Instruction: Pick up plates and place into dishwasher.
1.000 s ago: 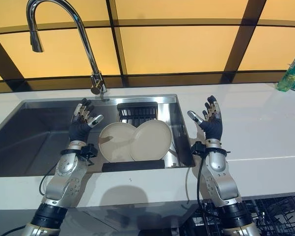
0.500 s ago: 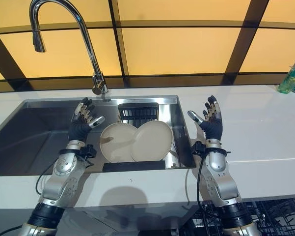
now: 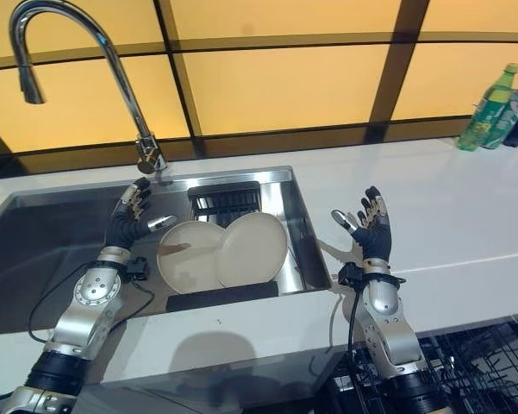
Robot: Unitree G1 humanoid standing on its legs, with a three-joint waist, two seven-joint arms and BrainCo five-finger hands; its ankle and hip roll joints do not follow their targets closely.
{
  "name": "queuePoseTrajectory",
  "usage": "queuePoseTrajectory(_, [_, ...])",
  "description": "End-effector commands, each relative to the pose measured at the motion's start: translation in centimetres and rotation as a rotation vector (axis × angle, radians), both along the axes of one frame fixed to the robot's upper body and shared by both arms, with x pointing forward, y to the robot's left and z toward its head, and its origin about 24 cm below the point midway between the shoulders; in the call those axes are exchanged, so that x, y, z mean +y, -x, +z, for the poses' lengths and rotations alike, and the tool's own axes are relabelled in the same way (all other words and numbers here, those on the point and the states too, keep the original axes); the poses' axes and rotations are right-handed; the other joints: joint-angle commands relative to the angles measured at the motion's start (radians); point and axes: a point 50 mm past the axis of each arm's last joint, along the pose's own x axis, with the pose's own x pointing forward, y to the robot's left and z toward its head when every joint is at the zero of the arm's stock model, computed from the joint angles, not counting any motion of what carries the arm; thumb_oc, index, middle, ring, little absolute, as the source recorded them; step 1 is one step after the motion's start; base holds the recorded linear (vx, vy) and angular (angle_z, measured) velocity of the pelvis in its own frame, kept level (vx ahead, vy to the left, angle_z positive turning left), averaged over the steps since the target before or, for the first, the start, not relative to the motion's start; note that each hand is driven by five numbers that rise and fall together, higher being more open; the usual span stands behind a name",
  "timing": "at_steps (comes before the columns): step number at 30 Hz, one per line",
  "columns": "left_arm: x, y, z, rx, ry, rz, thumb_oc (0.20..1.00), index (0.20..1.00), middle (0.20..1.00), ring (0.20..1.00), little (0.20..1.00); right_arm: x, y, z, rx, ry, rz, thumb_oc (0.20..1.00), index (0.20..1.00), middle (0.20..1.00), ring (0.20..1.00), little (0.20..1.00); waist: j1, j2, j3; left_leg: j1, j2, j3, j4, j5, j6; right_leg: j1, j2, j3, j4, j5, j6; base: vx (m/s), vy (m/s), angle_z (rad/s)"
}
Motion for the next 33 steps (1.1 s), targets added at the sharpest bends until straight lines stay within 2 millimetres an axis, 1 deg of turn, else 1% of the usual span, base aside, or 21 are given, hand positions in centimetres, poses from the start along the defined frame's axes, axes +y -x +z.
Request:
queuePoseTrajectory(1, [0.8, -2.1, 4.3, -0.197, -0.136, 0.022, 1.000, 1.000, 1.000, 1.000, 1.000, -0.5, -0.2, 2.1, -0.104, -0.013, 0.016, 1.000, 1.000, 1.000, 1.000, 1.000, -0.006, 0.012, -0.013, 0.037, 0.017, -0.004, 0.072, -0.150, 0.022, -0.152, -0.074, 0.020, 0.057, 0.074, 0.081, 0.07, 0.005, -0.18])
queuePoseTrajectory(3, [0.9, -2.2, 4.6, -0.217, -0.172, 0.029, 1.000, 1.000, 1.000, 1.000, 1.000, -0.6, -0.2, 2.0, -0.099, -0.010, 0.018, 1.000, 1.000, 1.000, 1.000, 1.000, -0.012, 0.014, -0.010, 0.038, 0.016, 0.002, 0.076, -0.153, 0.023, -0.158, -0.075, 0.027, 0.062, 0.074, 0.083, 0.07, 0.007, -0.19])
queuePoseTrajectory(4, [1.1, -2.4, 5.1, -0.240, -0.215, 0.039, 1.000, 1.000, 1.000, 1.000, 1.000, -0.7, -0.2, 2.0, -0.094, -0.008, 0.023, 1.000, 1.000, 1.000, 1.000, 1.000, -0.022, 0.018, -0.006, 0.039, 0.014, 0.006, 0.080, -0.157, 0.024, -0.165, -0.077, 0.035, 0.067, 0.075, 0.085, 0.08, 0.010, -0.06])
queuePoseTrajectory(7, [1.5, -2.7, 6.2, -0.269, -0.252, 0.044, 1.000, 1.000, 1.000, 1.000, 1.000, -0.8, -0.1, 1.9, -0.085, -0.002, 0.032, 1.000, 1.000, 1.000, 1.000, 1.000, -0.037, 0.025, 0.002, 0.039, 0.011, 0.016, 0.087, -0.163, 0.026, -0.176, -0.079, 0.047, 0.078, 0.075, 0.089, 0.07, 0.012, -0.09])
queuePoseTrajectory(10, [1.4, -3.1, 6.6, -0.270, -0.240, 0.011, 1.000, 1.000, 1.000, 1.000, 1.000, -0.8, -0.1, 1.7, -0.078, 0.003, 0.037, 1.000, 1.000, 1.000, 1.000, 1.000, -0.049, 0.031, 0.007, 0.038, 0.008, 0.022, 0.091, -0.166, 0.028, -0.186, -0.081, 0.056, 0.086, 0.073, 0.091, 0.05, 0.010, -0.13])
queuePoseTrajectory(13, [1.0, -3.6, 6.7, -0.261, -0.239, -0.022, 1.000, 1.000, 1.000, 1.000, 1.000, -0.9, -0.1, 1.7, -0.072, 0.015, 0.042, 1.000, 1.000, 1.000, 1.000, 1.000, -0.064, 0.040, 0.016, 0.038, 0.004, 0.027, 0.098, -0.171, 0.029, -0.201, -0.084, 0.067, 0.102, 0.073, 0.093, 0.07, 0.038, -0.06])
queuePoseTrajectory(16, [0.9, -3.9, 6.3, -0.236, -0.252, -0.040, 1.000, 1.000, 1.000, 1.000, 1.000, -1.2, -0.1, 1.7, -0.066, 0.032, 0.050, 1.000, 1.000, 1.000, 1.000, 1.000, -0.079, 0.052, 0.028, 0.037, -0.004, 0.031, 0.106, -0.177, 0.031, -0.216, -0.088, 0.080, 0.118, 0.070, 0.094, 0.07, 0.080, -0.08])
queuePoseTrajectory(19, [0.7, -4.2, 5.4, -0.185, -0.260, -0.060, 1.000, 1.000, 1.000, 1.000, 1.000, -1.6, -0.2, 2.0, -0.063, 0.060, 0.061, 1.000, 1.000, 1.000, 1.000, 1.000, -0.094, 0.069, 0.040, 0.032, -0.015, 0.032, 0.113, -0.179, 0.032, -0.229, -0.091, 0.095, 0.132, 0.065, 0.095, 0.06, 0.110, -0.11])
queuePoseTrajectory(22, [0.8, -4.6, 4.5, -0.125, -0.234, -0.081, 1.000, 1.000, 1.000, 1.000, 1.000, -2.1, -0.3, 2.3, -0.062, 0.082, 0.064, 1.000, 1.000, 1.000, 1.000, 1.000, -0.106, 0.082, 0.054, 0.028, -0.023, 0.034, 0.115, -0.176, 0.032, -0.238, -0.095, 0.103, 0.139, 0.064, 0.095, 0.04, 0.109, -0.07])
queuePoseTrajectory(28, [0.0, -5.3, 2.8, 0.005, -0.199, -0.156, 1.000, 1.000, 1.000, 1.000, 1.000, -2.5, -0.6, 2.9, -0.067, 0.132, 0.074, 1.000, 1.000, 1.000, 1.000, 1.000, -0.127, 0.111, 0.086, 0.013, -0.038, 0.042, 0.128, -0.174, 0.031, -0.260, -0.103, 0.118, 0.152, 0.062, 0.094, 0.02, 0.121, -0.11])
queuePoseTrajectory(33, [0.4, -5.6, 1.7, 0.082, -0.155, -0.160, 1.000, 1.000, 1.000, 1.000, 1.000, -3.0, -0.7, 3.6, -0.073, 0.179, 0.080, 1.000, 1.000, 1.000, 1.000, 1.000, -0.145, 0.132, 0.111, 0.001, -0.051, 0.048, 0.131, -0.166, 0.030, -0.275, -0.107, 0.132, 0.161, 0.059, 0.092, 0.00, 0.124, -0.07])
